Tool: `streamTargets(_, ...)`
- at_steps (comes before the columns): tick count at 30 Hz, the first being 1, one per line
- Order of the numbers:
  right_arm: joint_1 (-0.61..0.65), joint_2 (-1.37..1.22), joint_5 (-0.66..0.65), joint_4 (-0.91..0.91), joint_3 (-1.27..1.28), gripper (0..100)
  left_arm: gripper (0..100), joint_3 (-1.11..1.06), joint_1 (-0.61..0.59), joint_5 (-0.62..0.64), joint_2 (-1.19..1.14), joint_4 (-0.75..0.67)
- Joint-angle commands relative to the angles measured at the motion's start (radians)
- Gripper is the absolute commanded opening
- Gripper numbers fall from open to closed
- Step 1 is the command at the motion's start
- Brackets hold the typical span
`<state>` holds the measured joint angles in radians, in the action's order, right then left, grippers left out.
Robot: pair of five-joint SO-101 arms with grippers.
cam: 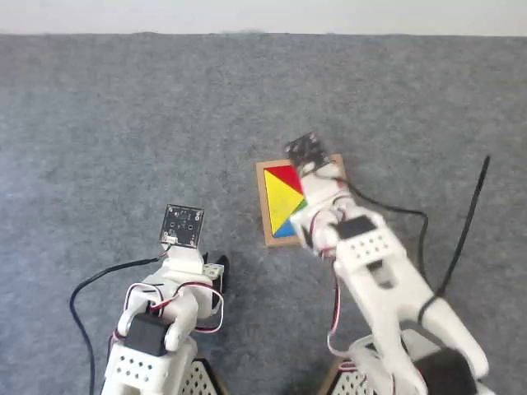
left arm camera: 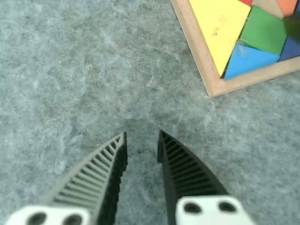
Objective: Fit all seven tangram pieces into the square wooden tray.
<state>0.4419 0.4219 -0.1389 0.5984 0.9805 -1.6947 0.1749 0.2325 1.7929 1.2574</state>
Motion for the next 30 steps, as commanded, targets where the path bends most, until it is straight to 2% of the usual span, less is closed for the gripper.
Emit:
streamTargets(1,0.048,0.085,0.003,-0.027,0.018,0.7,11,0.012,0.002,0.006,0.017,0.002)
streamTargets(12,0.048,-0.26,0.003,-0.087,-0.092,0.7,11,0.012,0.002,0.006,0.017,0.002)
streamTargets(16,0.047,-0.254,0.003,-0.03,-0.126,0.7,11,0.012,0.002,0.006,0.017,0.002)
streamTargets(23,-0.067,0.094,0.009,0.105,-0.089,0.7,11,0.012,0.002,0.006,0.017,0.002)
streamTargets(30,-0.15,0.581,0.003,0.26,0.19,0.8,11,0.012,0.002,0.006,0.017,0.002)
